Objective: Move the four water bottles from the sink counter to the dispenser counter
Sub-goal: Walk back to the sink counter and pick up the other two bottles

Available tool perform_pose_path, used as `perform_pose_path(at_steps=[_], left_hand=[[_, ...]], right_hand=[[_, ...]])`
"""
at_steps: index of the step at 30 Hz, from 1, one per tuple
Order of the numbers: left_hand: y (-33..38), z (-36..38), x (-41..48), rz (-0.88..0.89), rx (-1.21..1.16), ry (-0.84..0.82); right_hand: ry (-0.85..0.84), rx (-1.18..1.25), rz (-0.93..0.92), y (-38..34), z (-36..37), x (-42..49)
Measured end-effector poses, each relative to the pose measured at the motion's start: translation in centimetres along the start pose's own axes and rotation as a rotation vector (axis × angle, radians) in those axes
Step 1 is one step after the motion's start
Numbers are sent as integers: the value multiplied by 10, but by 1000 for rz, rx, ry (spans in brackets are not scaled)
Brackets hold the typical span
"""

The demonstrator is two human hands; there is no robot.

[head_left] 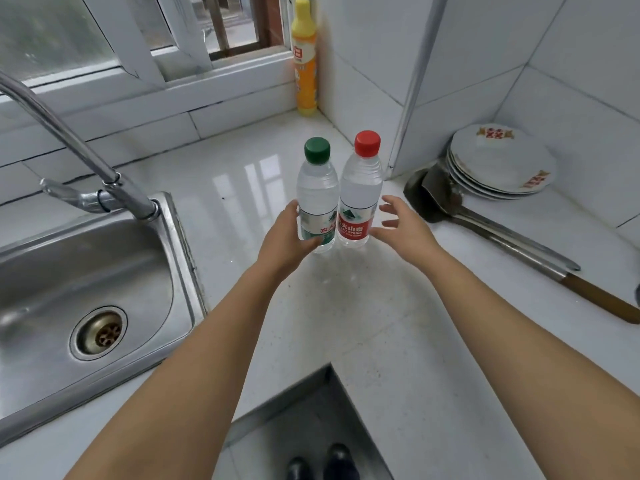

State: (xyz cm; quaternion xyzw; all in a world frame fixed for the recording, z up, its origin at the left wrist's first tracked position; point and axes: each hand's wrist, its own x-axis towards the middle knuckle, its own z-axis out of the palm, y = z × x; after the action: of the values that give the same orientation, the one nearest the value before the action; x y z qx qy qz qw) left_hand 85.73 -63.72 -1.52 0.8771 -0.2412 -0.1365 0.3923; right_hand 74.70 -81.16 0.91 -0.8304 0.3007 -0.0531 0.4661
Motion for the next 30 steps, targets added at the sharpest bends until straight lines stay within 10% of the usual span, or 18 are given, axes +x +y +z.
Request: perform_pose_path(at_steps=[30], left_hand=[[9, 14, -7, -43, -230, 86]], right_hand=[[76, 139, -62, 0, -7, -2]])
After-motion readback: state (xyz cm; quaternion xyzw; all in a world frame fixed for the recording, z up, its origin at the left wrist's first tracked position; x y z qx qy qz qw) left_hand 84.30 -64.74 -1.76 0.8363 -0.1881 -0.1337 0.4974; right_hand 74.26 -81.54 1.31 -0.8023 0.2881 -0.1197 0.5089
